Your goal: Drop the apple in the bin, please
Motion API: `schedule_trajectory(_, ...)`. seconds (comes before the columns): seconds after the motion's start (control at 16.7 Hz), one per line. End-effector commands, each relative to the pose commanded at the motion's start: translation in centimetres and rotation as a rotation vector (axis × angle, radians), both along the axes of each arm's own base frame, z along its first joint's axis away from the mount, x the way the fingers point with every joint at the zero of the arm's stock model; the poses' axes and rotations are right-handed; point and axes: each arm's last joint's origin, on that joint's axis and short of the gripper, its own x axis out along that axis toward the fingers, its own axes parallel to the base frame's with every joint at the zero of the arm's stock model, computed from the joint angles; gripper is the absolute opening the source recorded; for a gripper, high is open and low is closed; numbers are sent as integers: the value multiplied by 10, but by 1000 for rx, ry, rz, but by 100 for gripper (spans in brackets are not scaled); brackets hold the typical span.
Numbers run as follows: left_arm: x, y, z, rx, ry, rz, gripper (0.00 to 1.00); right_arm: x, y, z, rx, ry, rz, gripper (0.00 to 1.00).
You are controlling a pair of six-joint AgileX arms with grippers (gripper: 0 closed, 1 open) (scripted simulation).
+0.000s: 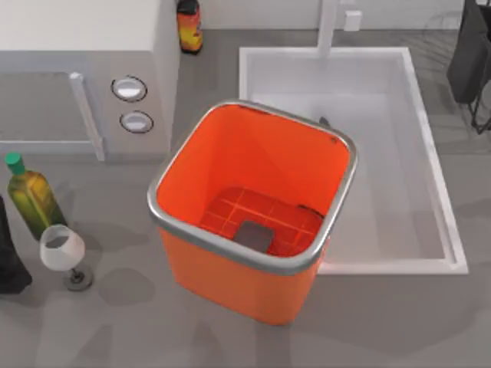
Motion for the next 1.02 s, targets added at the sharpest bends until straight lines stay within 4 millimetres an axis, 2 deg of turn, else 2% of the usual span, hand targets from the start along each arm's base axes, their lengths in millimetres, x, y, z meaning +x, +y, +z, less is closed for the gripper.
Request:
schedule_trajectory(0.18,0,0,0,0,0,0,100,14,22,5,34,-135,241,0)
schedule_trajectory(0.36,0,0,0,0,0,0,100,31,55,9,59,-309,612,0)
schedule_trajectory(0.72,0,0,0,0,0,0,100,56,141,13,26,-694,1529,0)
schedule_trajectory(1.02,0,0,0,0,0,0,100,57,211,5,-25,-960,2110,0)
